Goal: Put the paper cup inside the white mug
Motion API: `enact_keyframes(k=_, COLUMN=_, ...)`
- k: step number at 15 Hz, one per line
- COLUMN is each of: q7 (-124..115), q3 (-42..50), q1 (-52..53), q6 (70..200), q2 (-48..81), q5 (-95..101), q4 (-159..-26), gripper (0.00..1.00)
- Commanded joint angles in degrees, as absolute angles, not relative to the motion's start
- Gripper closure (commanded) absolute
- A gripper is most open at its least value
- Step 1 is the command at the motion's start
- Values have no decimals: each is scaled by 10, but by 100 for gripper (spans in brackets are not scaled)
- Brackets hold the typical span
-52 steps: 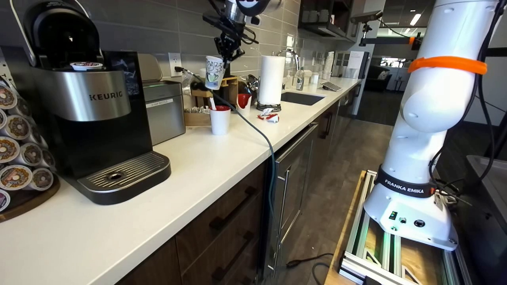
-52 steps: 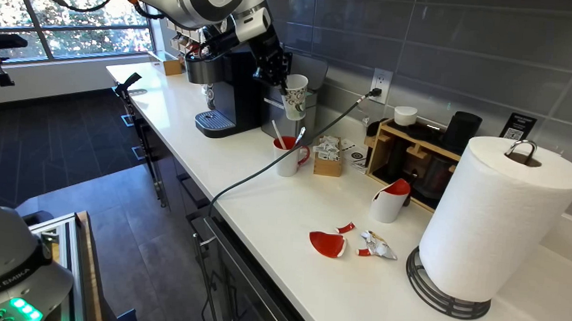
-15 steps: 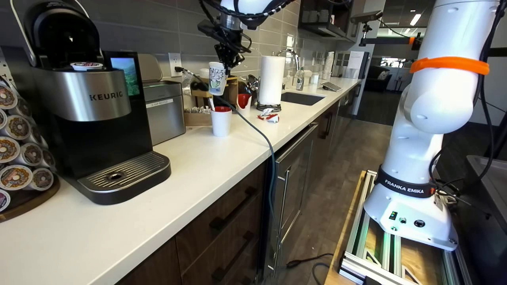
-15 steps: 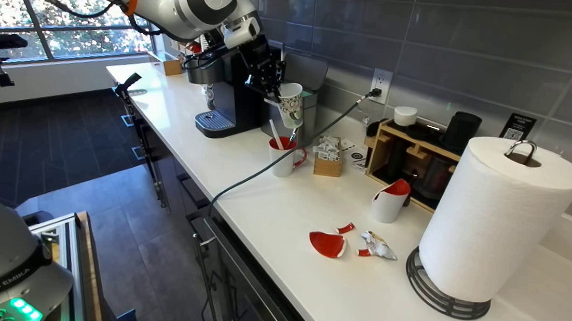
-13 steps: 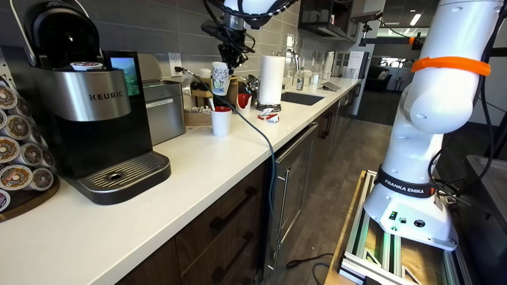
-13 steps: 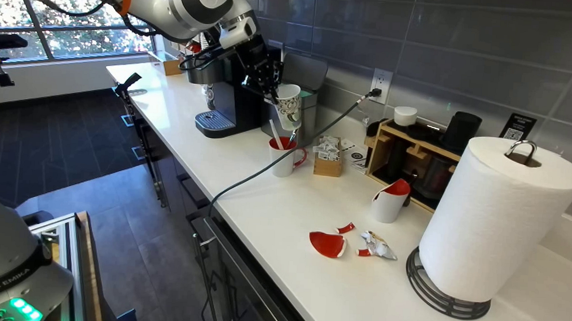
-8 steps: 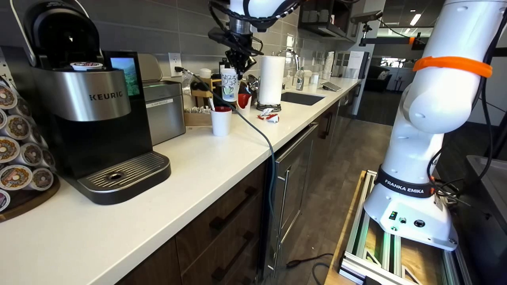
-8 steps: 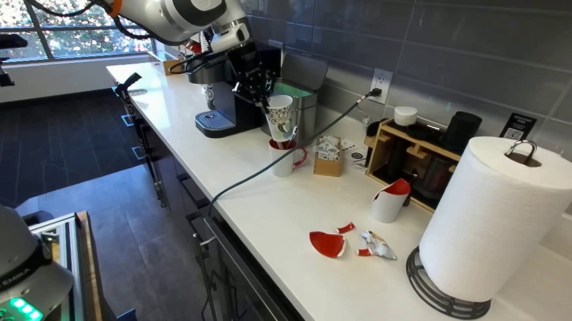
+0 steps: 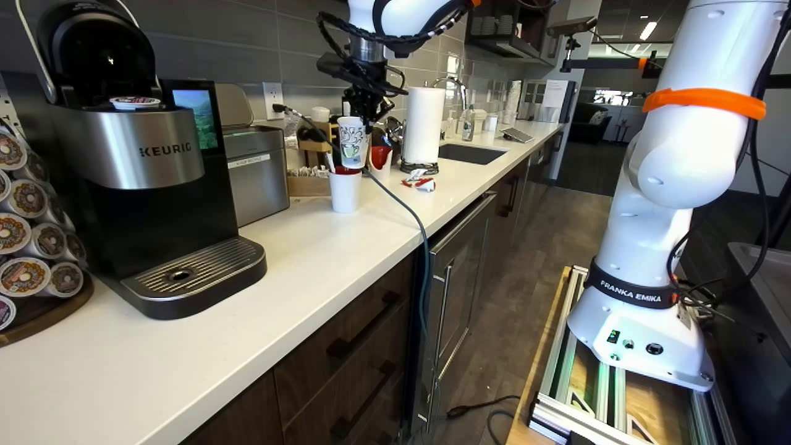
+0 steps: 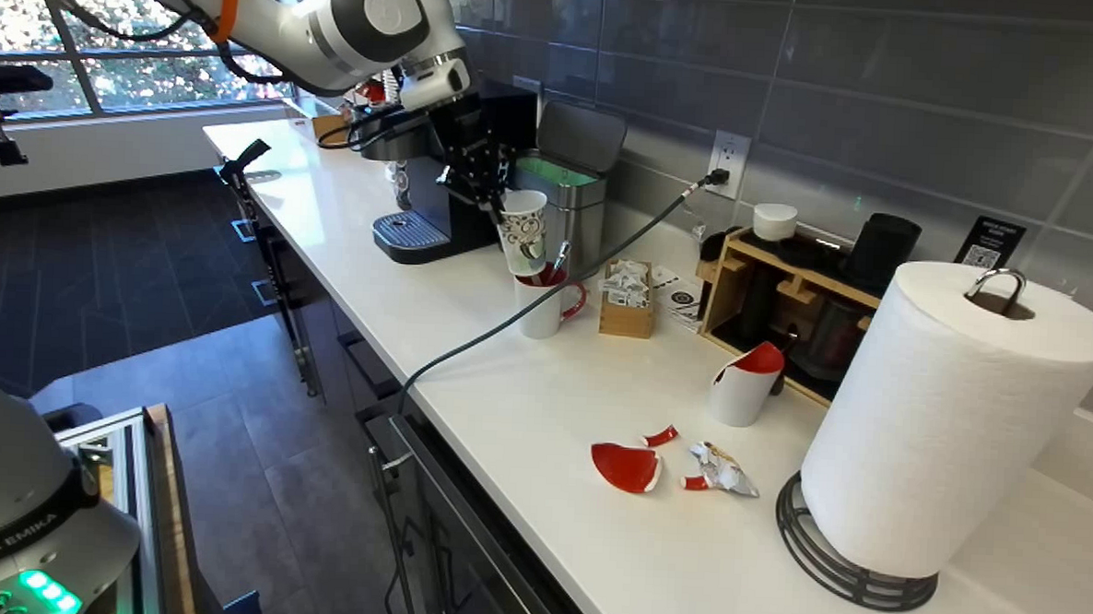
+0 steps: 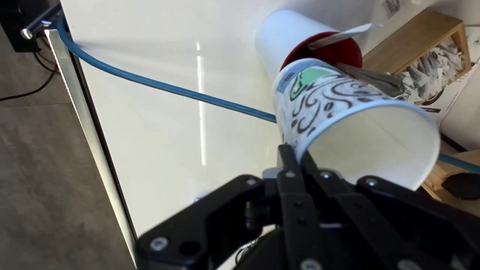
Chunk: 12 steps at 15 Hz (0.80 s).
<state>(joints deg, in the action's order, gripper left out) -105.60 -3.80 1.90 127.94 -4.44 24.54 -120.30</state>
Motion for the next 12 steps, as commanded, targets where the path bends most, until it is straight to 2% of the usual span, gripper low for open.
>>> enact_keyframes(k=1, q7=-1064, q3=-41, q1=16, q6=1292, q2=-22, q5=257, q4=-1186, gripper=99)
enact_keyframes(k=12, q7=-1063, q3=-31, q1=24, q6=1278, q2=31, q5=256, q4=-1131, gripper=99)
